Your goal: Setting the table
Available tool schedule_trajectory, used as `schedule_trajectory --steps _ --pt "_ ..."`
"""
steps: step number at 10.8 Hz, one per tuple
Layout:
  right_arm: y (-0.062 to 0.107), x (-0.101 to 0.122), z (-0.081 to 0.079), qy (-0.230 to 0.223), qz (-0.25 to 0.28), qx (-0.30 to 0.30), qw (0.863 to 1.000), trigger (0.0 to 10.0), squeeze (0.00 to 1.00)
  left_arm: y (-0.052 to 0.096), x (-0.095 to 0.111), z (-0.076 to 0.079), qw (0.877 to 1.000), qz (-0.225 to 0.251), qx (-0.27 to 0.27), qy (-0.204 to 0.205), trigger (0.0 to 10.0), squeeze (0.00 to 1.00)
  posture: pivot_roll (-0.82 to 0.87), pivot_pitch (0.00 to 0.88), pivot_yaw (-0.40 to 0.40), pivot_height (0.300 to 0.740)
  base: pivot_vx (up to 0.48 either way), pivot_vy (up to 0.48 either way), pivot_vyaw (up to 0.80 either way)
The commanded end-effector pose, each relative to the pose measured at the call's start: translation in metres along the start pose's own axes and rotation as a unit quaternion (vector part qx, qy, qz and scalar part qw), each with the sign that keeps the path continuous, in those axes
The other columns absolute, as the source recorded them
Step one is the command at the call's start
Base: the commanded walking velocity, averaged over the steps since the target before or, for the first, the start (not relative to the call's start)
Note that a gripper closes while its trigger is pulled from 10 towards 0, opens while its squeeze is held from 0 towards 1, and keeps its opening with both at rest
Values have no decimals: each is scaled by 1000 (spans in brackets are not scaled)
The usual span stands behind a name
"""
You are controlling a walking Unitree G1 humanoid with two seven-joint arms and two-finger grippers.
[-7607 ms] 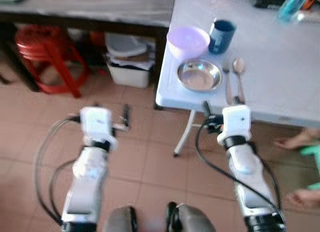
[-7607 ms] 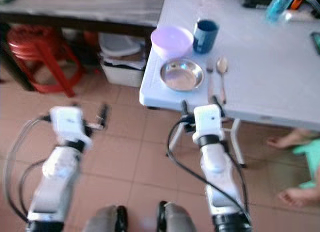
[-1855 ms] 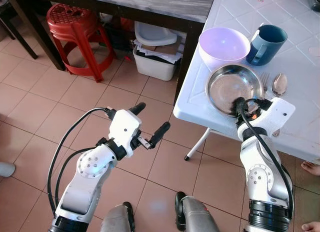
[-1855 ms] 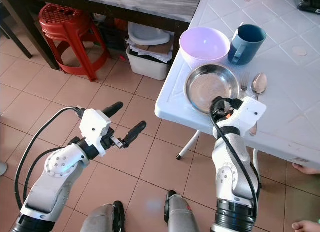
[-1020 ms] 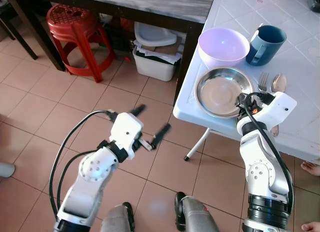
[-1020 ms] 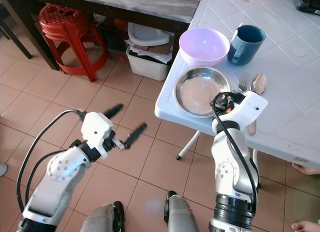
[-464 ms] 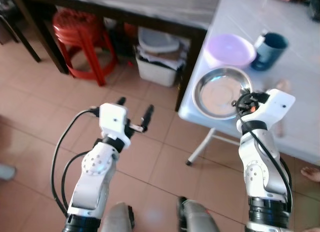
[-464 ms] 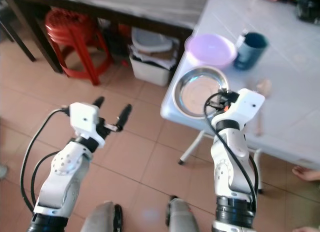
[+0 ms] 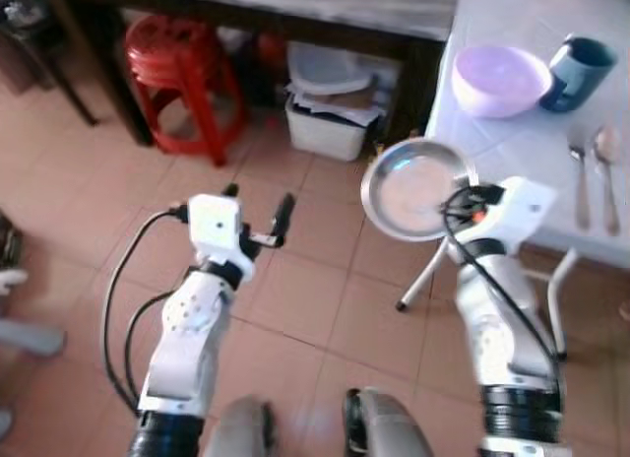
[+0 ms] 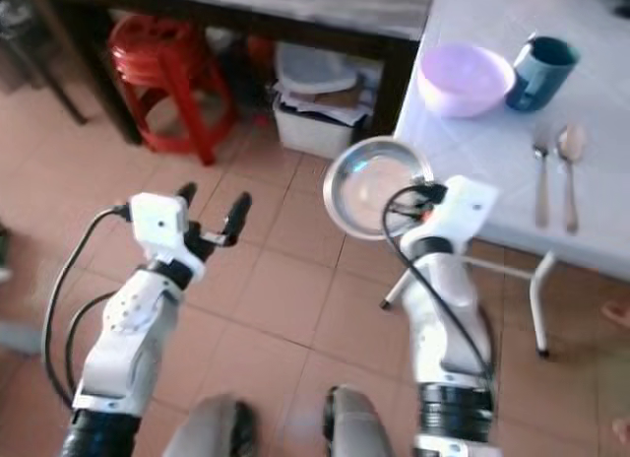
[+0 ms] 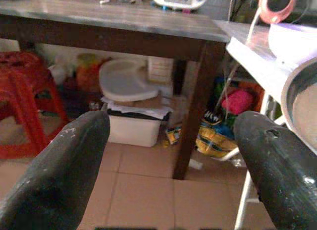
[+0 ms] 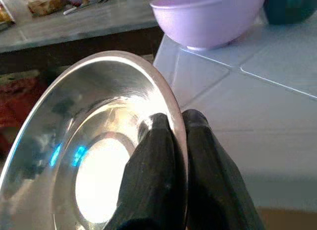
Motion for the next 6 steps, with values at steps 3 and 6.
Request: schedule_trajectory --steps 3,6 --pt "0 5 -11 0 15 18 1000 0 0 1 -3 -4 1000 -7 9 0 10000 0 -42 196 3 740 439 0 0" --pt "0 10 -19 28 31 42 998 0 0 0 -3 -4 1000 -5 17 15 10000 0 -47 193 -3 740 439 0 0"
Point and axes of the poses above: a point about 5 cm out from each wrist's last joint towards the gripper, its own y axis pointing back from the gripper into the wrist, its own x axis along the axis of the wrist's last joint, z = x × y, the point moved 3 cm from there along -y, pointing out of the wrist towards the gripper, and after that the axes turned 5 degrees about -y, right-handed, at the moved point
